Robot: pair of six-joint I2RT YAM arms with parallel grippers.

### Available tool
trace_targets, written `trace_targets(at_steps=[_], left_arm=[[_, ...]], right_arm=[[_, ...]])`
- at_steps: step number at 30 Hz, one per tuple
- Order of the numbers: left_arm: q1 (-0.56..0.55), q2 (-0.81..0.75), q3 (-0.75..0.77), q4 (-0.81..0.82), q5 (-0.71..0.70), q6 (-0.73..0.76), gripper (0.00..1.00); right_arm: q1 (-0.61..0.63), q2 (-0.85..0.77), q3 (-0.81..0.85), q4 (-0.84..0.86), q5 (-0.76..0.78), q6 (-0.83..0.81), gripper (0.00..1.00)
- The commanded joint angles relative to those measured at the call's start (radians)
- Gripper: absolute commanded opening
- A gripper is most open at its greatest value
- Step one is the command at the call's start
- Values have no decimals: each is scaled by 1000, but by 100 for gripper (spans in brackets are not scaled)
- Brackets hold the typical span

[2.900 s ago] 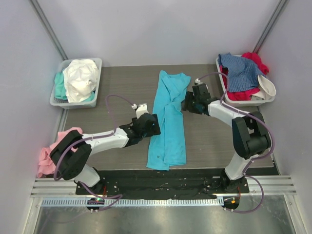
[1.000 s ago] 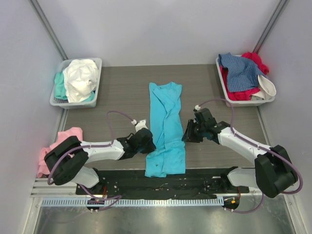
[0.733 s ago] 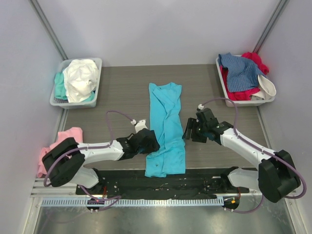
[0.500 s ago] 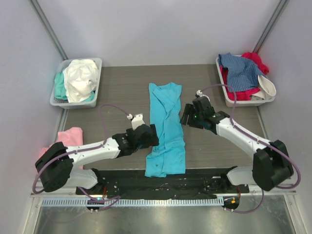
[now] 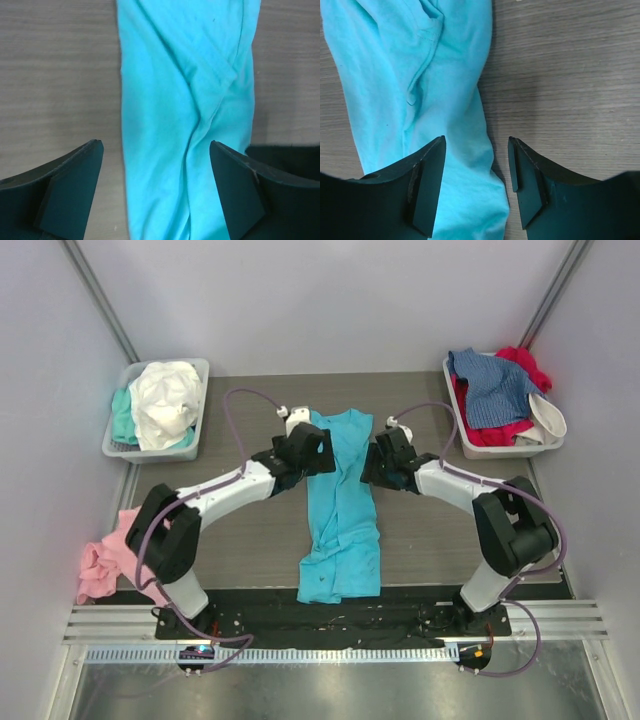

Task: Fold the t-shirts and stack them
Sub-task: Fold the tshirt

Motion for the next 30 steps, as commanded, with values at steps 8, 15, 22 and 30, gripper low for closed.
trace_targets(at_steps=[8,15,22,30], left_arm=[[32,330,363,42,186,139,71],[34,433,409,71,225,145,61],[49,496,446,93,248,162,57],[72,510,486,96,265,171,54]], right_arm=[[-9,-174,-216,77,-18,54,61],[-7,-216,-292,89,-33,62,61],[-9,-237,-322,92,-49,64,61],[-9,-237,-334,85,-46,62,61]])
